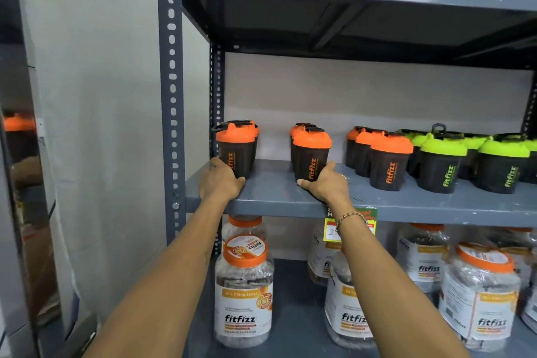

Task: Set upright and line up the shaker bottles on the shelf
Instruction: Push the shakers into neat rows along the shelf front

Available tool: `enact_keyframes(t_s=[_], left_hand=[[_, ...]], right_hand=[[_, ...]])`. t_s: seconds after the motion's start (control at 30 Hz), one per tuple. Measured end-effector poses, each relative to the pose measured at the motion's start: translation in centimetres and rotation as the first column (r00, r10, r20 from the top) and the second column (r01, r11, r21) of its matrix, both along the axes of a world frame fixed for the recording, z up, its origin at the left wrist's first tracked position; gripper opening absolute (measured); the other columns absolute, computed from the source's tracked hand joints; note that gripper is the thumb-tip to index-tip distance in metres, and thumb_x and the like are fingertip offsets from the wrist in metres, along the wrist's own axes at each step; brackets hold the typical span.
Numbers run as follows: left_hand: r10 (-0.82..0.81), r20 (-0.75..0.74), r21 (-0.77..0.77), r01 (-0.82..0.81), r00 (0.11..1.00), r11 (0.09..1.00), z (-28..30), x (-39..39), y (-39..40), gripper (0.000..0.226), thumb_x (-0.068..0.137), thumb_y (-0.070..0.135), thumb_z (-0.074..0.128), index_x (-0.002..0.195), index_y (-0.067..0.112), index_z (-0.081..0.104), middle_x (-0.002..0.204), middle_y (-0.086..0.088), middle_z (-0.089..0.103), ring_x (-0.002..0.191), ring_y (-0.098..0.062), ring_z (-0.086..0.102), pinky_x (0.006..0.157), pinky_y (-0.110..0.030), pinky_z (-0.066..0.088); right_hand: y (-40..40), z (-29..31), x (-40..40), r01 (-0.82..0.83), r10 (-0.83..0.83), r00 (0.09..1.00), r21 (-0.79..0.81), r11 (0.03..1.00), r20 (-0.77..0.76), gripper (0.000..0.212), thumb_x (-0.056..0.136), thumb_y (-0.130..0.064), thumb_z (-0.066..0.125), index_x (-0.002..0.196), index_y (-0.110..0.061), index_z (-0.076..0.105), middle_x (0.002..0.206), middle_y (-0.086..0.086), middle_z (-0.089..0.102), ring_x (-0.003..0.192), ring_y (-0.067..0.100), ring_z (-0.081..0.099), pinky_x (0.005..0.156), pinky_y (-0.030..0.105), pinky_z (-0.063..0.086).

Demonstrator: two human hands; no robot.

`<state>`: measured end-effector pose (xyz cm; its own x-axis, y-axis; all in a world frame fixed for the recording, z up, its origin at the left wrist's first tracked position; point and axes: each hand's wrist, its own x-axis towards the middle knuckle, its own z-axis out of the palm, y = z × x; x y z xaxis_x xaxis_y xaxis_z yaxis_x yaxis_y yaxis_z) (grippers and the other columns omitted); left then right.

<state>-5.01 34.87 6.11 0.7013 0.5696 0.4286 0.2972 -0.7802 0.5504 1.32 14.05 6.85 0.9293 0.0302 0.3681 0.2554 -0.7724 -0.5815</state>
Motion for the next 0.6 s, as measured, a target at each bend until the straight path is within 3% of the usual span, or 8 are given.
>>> enact_keyframes(t_s=[0.17,0.27,0.4,0.5,0.6], left_hand=[[0.000,-0.018,-0.039,-0.001,1.000,0.999,0.3,-0.4,-0.3,0.069,0.082,0.042,0.068,0.129,0.005,0.035,0.124,-0.016,0.054,0.111,-0.032,0.055,0.085,-0.040,0.048],[0.108,0.035,-0.041,-0.107,0.994,0.993,0.1,-1.5,-0.9,0.072,0.076,0.044,0.075,0.126,0.004,0.041,0.124,-0.016,0.052,0.115,-0.032,0.050,0.089,-0.040,0.047],[0.213,0.116,0.073,-0.223,0.970,0.972,-0.7,-2.5,-3.4,0.058,0.083,0.032,0.069,0.122,-0.003,0.045,0.124,-0.023,0.052,0.115,-0.036,0.049,0.093,-0.041,0.043],[0.049,0.091,0.195,-0.066,0.995,0.979,-0.5,-1.5,-7.6,0.043,0.088,0.031,0.062,0.112,-0.003,0.053,0.114,-0.023,0.060,0.107,-0.037,0.056,0.088,-0.042,0.045],[-0.135,0.089,0.058,0.131,0.987,0.990,0.3,0.4,-13.0,0.049,0.086,0.036,0.064,0.117,0.000,0.052,0.119,-0.019,0.058,0.111,-0.035,0.056,0.088,-0.040,0.046]], right_hand=[[0.0,0.1,-0.5,-0.001,0.002,1.000,0.031,1.000,-0.011,0.074,0.079,-0.048,0.071,0.127,-0.005,0.036,0.130,0.018,0.056,0.124,0.037,0.051,0.095,0.044,0.047],[-0.4,0.5,-0.8,-0.022,0.024,0.999,0.062,0.998,-0.035,0.078,0.077,-0.046,0.075,0.129,-0.001,0.038,0.131,0.018,0.056,0.125,0.037,0.051,0.098,0.044,0.047],[-3.3,0.2,-1.1,0.057,-0.061,0.998,0.138,0.989,0.028,0.060,0.080,-0.036,0.075,0.123,-0.001,0.052,0.128,0.018,0.058,0.122,0.035,0.053,0.094,0.040,0.047],[-7.7,-0.3,-1.2,0.213,-0.250,0.956,0.220,0.952,0.153,0.054,0.081,-0.030,0.074,0.122,-0.002,0.053,0.128,0.019,0.055,0.122,0.036,0.051,0.095,0.040,0.045],[-12.3,0.4,-0.4,0.301,-0.353,0.929,0.326,0.896,0.114,0.079,0.074,-0.034,0.080,0.128,0.006,0.039,0.136,0.026,0.044,0.127,0.042,0.044,0.100,0.047,0.041]])
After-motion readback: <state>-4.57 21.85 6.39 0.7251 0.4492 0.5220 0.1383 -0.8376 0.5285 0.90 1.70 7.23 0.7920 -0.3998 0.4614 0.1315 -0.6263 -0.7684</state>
